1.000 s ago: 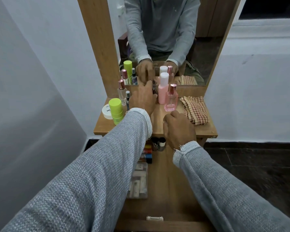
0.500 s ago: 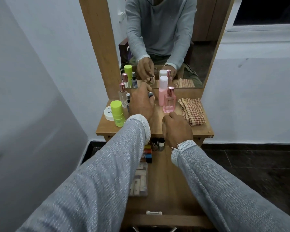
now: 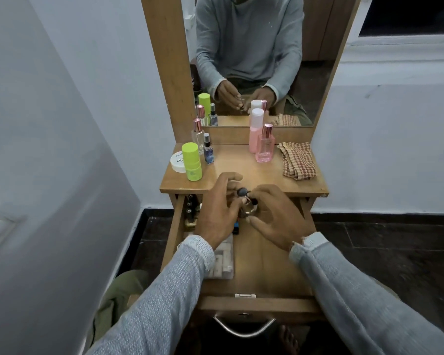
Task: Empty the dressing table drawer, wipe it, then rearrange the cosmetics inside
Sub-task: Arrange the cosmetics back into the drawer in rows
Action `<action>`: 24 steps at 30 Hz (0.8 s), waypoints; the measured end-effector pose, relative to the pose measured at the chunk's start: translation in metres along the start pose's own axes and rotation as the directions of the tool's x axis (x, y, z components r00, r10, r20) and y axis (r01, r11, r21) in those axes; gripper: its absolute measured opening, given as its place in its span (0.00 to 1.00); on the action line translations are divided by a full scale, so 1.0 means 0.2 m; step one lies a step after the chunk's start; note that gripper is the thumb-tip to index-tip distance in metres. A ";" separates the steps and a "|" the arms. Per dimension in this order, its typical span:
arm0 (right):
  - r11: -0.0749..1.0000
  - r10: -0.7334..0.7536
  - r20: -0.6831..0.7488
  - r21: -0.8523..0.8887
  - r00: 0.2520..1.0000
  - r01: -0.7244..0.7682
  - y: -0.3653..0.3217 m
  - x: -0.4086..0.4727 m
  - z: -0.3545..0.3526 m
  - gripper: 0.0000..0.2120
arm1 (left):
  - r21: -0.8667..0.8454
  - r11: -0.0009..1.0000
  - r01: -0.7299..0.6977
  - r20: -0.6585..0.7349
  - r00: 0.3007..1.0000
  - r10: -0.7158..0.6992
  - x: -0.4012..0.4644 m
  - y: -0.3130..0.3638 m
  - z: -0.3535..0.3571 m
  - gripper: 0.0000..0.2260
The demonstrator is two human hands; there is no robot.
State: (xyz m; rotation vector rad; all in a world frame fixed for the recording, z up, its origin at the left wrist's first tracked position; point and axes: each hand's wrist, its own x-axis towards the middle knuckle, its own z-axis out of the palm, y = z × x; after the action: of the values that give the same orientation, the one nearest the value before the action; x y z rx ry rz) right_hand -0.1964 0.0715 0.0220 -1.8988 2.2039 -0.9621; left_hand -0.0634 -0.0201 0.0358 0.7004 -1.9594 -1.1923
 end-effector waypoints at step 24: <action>0.756 0.650 0.020 0.093 0.760 -0.648 0.24 0.05 0.25 0.11 | 0.322 0.935 0.148 0.032 0.985 -0.167 -0.14 -0.31 0.07 0.14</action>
State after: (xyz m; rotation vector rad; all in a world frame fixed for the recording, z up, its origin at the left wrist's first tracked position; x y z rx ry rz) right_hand -0.2183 0.0433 -0.0379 -0.9305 2.4825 -0.9053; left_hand -0.0546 -0.0183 -0.0327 1.0149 -2.2066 -1.0048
